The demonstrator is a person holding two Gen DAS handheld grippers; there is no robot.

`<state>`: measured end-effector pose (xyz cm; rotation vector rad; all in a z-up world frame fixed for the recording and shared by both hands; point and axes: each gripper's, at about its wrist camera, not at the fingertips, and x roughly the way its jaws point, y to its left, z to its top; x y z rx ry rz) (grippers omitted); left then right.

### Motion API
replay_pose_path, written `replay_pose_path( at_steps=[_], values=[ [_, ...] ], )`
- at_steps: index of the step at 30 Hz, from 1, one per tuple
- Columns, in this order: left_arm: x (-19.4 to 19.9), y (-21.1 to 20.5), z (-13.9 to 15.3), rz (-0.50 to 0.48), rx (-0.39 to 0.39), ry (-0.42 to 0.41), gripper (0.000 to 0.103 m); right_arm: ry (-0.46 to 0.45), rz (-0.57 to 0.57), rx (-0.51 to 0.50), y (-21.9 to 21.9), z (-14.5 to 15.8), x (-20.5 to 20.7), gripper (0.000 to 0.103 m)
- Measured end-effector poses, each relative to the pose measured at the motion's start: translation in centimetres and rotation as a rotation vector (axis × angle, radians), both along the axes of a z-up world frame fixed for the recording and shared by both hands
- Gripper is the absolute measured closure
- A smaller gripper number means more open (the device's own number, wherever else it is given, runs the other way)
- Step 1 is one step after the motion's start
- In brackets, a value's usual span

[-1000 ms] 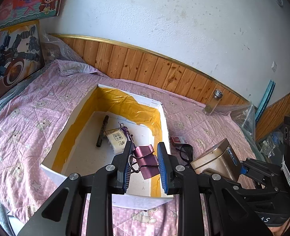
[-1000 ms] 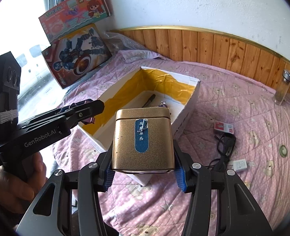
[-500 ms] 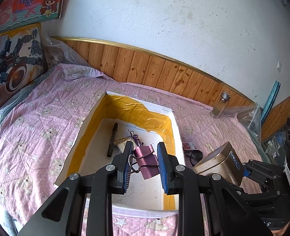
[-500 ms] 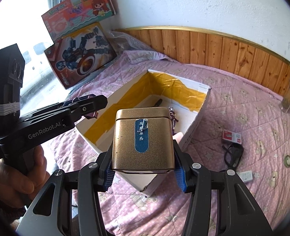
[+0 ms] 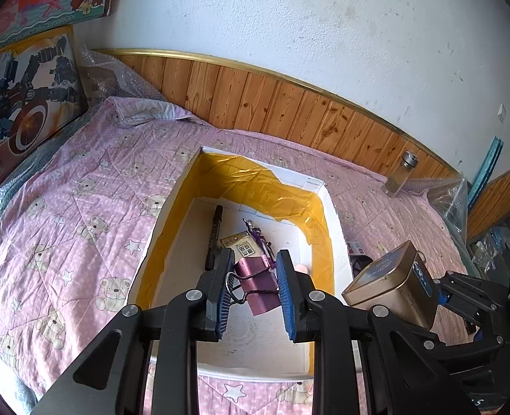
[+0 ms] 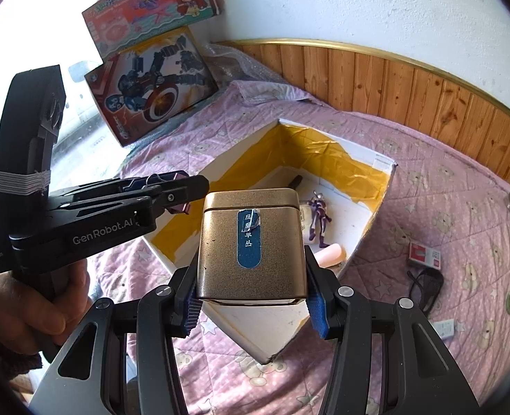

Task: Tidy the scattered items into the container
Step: 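Carry the clip with the left tool while the right tool carries the tin over the box, then open both tools to drop the clip and tin into the box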

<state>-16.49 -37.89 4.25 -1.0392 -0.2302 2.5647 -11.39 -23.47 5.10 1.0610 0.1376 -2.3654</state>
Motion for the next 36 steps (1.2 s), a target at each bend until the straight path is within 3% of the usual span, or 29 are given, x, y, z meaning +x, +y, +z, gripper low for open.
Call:
replay_pose_path(
  at_steps=[12, 25, 36],
  values=[
    [-3.1, 0.3, -2.5, -0.063, -0.112, -0.129, 0.077, -0.082, 0.084, 0.073, -1.9, -2.4, -3.2, 0.05],
    [-5.9, 1.0, -5.2, -0.146, -0.263, -0.232, 0.077, -0.248, 0.186, 0.191, -3.9, -6.3, -6.4, 0.05],
    [-8.0, 1.4, -7.2, -0.187, -0.297, -0.329, 0.077, -0.399, 0.195, 0.251, -4.8, -9.0, -8.1, 0.049]
  ],
)
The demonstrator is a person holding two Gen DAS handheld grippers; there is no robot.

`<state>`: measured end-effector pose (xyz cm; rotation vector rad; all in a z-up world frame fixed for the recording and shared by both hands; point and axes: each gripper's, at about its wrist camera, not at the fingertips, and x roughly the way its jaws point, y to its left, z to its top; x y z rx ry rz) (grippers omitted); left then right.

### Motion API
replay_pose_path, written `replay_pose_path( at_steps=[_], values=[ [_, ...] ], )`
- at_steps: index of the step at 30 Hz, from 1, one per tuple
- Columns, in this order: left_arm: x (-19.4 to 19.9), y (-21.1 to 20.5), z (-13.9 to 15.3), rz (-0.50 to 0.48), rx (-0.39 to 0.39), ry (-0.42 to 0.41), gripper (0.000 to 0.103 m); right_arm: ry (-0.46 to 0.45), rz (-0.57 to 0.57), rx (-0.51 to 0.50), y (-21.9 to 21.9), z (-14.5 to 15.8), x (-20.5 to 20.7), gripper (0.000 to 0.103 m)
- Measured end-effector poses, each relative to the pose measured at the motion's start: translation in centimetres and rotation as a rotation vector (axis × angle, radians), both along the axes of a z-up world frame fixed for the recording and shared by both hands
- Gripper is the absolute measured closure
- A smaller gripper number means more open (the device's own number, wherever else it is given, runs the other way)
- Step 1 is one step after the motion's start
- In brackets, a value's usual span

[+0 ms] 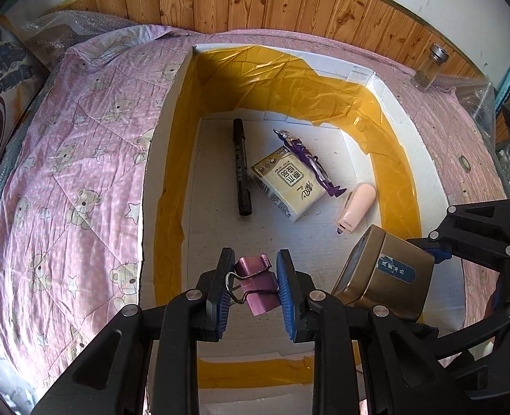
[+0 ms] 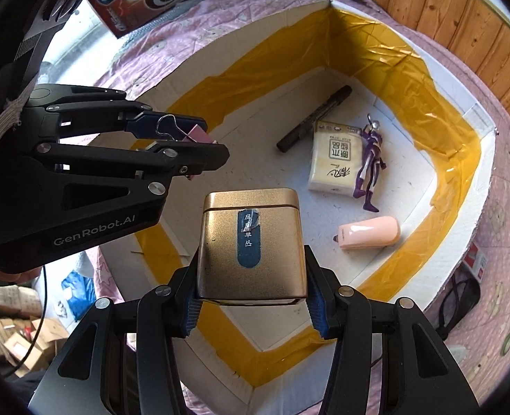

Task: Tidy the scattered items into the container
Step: 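Open both tools to drop the clip and tin into the box, then move both tools toward the black glasses and white charger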

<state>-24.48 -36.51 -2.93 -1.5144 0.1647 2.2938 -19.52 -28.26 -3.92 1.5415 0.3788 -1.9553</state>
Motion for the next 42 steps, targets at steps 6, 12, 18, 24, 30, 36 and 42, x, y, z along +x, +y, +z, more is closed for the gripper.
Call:
replay_pose_path(
  at_steps=[6, 12, 18, 24, 30, 36, 42],
  values=[
    [-0.3, 0.4, -0.5, 0.014, -0.041, -0.005, 0.075, -0.036, -0.028, -0.029, 0.3, -0.2, 0.1, 0.049],
    [-0.1, 0.6, -0.4, 0.021, -0.052, 0.0, 0.065, -0.01, -0.061, -0.078, 1.3, 1.3, 1.0, 0.049],
    [-0.1, -0.2, 0.4, 0.059, -0.05, 0.008, 0.052, -0.002, -0.111, -0.133, 2.7, 2.4, 2.1, 0.049],
    [1.1, -0.4, 1.6, 0.062, -0.046, 0.022, 0.052, 0.043, -0.143, -0.182, 3.9, 3.7, 3.7, 0.049],
    [3.4, 0.4, 2.7, 0.049, -0.043, 0.041, 0.052, 0.123, -0.142, -0.169, 4.3, 5.0, 5.7, 0.049],
    [6.0, 1.4, 4.0, 0.034, -0.034, 0.061, 0.052, 0.19, -0.143, -0.171, 4.9, 6.2, 7.8, 0.049],
    [8.4, 2.3, 5.1, 0.028, -0.024, 0.079, 0.049, 0.229, -0.145, -0.184, 5.5, 7.2, 10.0, 0.049]
  ],
)
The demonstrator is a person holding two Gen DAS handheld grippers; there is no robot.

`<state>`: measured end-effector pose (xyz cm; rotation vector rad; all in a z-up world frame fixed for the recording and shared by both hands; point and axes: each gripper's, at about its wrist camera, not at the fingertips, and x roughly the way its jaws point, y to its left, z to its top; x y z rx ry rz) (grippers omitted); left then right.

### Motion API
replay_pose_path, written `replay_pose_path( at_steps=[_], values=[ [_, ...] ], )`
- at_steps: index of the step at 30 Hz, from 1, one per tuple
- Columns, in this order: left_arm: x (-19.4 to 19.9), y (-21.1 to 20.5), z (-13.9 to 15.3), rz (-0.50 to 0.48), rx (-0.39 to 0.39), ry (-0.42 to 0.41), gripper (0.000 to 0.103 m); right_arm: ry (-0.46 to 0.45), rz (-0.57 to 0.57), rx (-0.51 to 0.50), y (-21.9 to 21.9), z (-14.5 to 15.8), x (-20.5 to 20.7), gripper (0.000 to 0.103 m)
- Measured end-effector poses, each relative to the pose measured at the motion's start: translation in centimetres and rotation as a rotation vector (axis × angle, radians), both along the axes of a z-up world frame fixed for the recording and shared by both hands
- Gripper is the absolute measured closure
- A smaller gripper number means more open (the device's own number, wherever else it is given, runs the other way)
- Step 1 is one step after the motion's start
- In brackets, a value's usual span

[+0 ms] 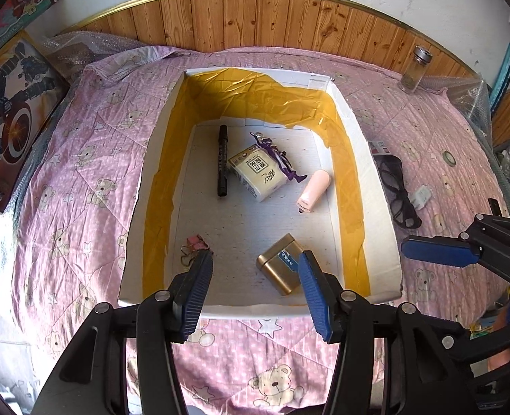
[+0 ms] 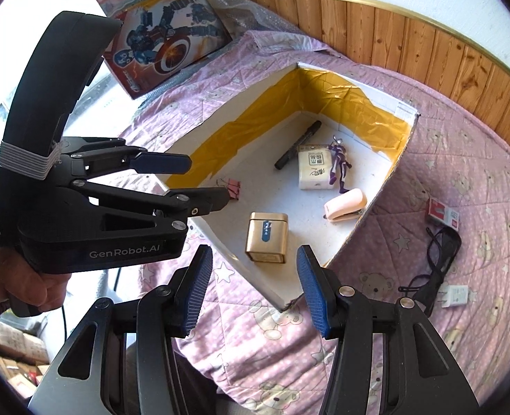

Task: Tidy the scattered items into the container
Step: 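Move both tools toward the black glasses and white charger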

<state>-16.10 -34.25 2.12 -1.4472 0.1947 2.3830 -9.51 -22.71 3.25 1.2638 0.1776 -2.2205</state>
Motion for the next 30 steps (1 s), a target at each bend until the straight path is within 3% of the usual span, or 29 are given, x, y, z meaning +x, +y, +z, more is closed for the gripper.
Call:
replay_pose_path(
  at_steps=[10, 20, 30],
  values=[
    [3.8, -0.2, 1.8, 0.058, 0.065, 0.05, 0.048, 0.136, -0.046, -0.15, 3.0, 2.7, 4.2, 0.049],
    [7.6, 0.9, 3.4, 0.088, 0.122, 0.107, 0.047, 0.124, -0.179, -0.261, 8.0, 1.9, 7.9, 0.049],
    [10.9, 3.8, 4.4, 0.018, 0.123, 0.15, 0.042, 0.116, -0.295, -0.327, 12.7, 0.1, 10.2, 0.049]
  ],
)
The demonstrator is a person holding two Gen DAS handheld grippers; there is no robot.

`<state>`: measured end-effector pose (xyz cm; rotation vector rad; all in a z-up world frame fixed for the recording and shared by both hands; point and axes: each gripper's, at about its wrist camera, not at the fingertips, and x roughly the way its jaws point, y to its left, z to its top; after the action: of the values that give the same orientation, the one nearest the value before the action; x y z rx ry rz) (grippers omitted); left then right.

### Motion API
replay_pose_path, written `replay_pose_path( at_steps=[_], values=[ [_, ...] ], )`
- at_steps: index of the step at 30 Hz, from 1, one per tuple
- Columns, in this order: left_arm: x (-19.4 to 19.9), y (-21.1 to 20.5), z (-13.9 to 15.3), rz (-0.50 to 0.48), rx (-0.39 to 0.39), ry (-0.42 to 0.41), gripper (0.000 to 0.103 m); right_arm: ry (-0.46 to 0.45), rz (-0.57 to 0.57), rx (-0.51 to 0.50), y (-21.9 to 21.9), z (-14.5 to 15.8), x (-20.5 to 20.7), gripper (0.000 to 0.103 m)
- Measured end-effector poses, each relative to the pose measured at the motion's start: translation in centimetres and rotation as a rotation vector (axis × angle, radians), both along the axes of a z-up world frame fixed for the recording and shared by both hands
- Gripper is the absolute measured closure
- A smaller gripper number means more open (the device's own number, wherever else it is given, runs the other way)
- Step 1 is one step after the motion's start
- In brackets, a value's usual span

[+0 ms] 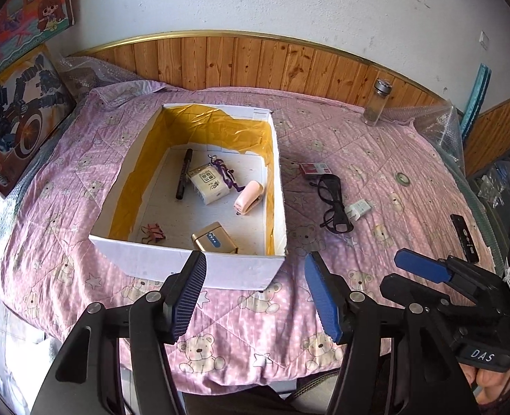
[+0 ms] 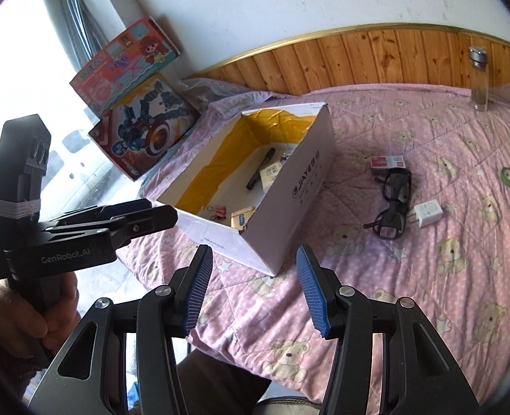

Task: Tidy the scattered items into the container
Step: 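Move both tools toward the black glasses and white charger, then grasp the black glasses with the left tool while the right tool grasps the white charger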

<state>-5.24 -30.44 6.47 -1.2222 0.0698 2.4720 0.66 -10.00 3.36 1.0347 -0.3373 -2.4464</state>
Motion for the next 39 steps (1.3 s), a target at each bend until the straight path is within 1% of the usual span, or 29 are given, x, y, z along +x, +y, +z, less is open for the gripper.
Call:
replay_pose_path(
  at_steps=[6, 13, 17, 21, 25, 28, 33, 39],
  values=[
    [1.0, 2.2, -1.2, -0.045, -0.021, -0.014, 0.042, -0.024, -0.063, 0.015, 2.1, -1.3, 0.1, 0.049],
    [1.2, 5.4, -3.0, -0.09, -0.046, -0.034, 0.042, -0.063, -0.142, 0.025, 4.8, -3.3, -0.6, 0.049],
    [0.4, 7.5, -3.7, -0.116, -0.014, -0.058, 0.042, -0.067, -0.201, 0.021, 7.1, -3.8, -1.5, 0.049],
    [-1.2, 9.9, -4.4, -0.131, 0.039, -0.099, 0.042, -0.089, -0.245, 0.011, 9.2, -4.8, -3.0, 0.049],
    [-3.0, 12.8, -5.6, -0.158, 0.052, -0.13, 0.042, -0.123, -0.284, 0.014, 10.9, -6.4, -4.8, 0.049],
    [-4.7, 14.7, -6.8, -0.173, 0.057, -0.154, 0.042, -0.142, -0.3, 0.034, 12.0, -7.5, -6.2, 0.049],
    [-8.6, 16.7, -9.0, -0.144, 0.082, -0.207, 0.042, -0.162, -0.298, 0.086, 12.8, -9.0, -9.4, 0.049],
    [-13.0, 17.8, -12.3, -0.079, 0.096, -0.283, 0.042, -0.166, -0.262, 0.175, 12.2, -11.0, -13.6, 0.049]
  ],
)
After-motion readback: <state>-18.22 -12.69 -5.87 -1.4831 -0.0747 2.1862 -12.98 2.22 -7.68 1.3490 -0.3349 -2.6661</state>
